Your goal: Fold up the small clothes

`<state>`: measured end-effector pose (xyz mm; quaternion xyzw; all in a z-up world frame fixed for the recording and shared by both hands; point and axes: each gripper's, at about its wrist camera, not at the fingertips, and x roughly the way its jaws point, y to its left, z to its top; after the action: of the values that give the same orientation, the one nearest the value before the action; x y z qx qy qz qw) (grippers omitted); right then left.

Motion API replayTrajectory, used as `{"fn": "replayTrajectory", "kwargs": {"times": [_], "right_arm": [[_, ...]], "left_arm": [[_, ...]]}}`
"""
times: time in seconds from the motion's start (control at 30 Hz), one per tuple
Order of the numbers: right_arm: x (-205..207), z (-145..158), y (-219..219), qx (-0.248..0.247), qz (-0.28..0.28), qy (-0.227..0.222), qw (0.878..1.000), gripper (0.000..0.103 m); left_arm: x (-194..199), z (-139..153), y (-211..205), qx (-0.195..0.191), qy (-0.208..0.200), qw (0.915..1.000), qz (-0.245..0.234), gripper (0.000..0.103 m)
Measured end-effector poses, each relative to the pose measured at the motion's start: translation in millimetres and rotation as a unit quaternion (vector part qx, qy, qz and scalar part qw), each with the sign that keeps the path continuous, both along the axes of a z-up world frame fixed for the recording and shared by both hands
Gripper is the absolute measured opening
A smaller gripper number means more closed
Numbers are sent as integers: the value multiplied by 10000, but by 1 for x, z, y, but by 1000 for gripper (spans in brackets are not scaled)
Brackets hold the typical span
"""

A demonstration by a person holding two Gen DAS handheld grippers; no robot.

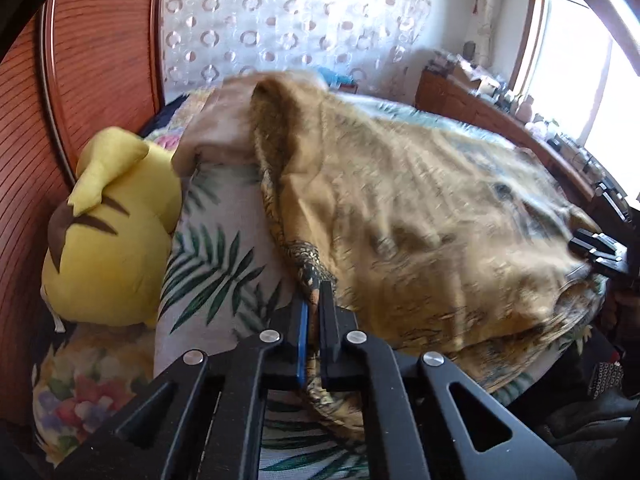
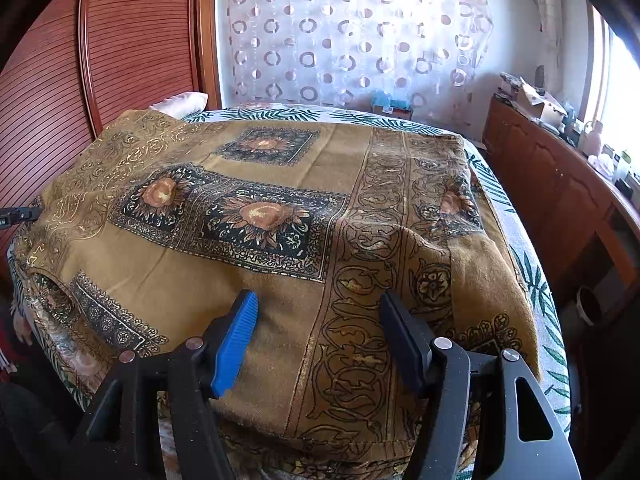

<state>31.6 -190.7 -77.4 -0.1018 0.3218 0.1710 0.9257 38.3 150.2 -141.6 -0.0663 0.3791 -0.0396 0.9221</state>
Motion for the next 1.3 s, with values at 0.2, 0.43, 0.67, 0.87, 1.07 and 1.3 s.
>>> {"fn": "replayTrajectory", "kwargs": {"times": [0.2,0.43,0.67,0.87,1.07,1.3], "right_arm": [[0,0,1,-6,0,3,10000,66],[-2,7,-11,133,-124,80,9998,66],[-12,22,-43,312,-420,-80,9986,66],[-24,32,-63,327,-654,-289,9969,66],[-33,37,-78,388,-881,-390,9946,66],[-39,43,-92,443,-989,-494,9929,66]], "left_arm": [[2,44,-24,-240,-617,9974,-295,4],[30,93,-70,-393,-1145,9886,-899,4],[68,121,-147,-455,-1353,9748,-1717,4],[94,131,-213,-540,-1295,9627,-2315,4],[100,149,-264,-637,-1348,9487,-2790,4],[106,167,-307,-577,-1340,9377,-3153,4]]}}
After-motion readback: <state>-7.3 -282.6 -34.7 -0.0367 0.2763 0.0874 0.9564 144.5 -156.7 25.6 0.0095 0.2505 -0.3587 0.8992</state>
